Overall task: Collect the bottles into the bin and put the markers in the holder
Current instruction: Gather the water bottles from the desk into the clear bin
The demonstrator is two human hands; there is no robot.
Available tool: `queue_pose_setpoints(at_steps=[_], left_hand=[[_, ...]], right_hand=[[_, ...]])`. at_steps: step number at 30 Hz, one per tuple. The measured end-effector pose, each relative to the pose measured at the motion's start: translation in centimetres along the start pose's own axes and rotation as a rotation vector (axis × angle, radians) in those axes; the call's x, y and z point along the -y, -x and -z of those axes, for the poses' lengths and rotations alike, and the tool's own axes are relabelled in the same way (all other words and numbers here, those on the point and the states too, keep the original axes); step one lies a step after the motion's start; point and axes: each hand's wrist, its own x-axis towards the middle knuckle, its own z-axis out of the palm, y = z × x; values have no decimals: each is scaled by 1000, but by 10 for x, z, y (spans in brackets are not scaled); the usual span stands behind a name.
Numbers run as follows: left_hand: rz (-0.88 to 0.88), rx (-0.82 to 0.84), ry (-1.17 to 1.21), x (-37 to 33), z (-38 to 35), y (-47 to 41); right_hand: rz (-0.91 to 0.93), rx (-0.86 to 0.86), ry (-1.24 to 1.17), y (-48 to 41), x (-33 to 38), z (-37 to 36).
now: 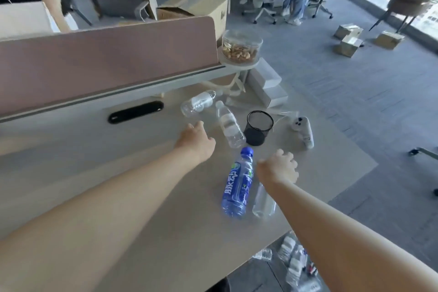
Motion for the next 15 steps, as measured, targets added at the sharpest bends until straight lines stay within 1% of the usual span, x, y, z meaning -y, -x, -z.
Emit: queue_pose_setpoints(at_steps=[1, 3, 5, 6, 10, 13, 15], left_hand=[[24, 14, -12, -4, -11, -6], [57, 45, -36, -12, -32, -15], [75, 78, -53, -19, -49, -24], [81, 86, -62, -24, -57, -28], [82, 124, -84, -43, -83, -32], [75, 163, -52, -57, -104, -28], [105, 224, -41, -61, -123, -22]], right_hand=[[-54, 23, 11, -8, -6, -9], [-136, 127, -59, -24, -19, -29], [-167, 230, -156, -36, -36, -47], [-164, 248, -185, -42, -44, -52], [-123, 194, -249, -55, -66, -46], [-121, 106, -315, -64, -77, -23], [-115, 36, -334, -70, -83, -5]])
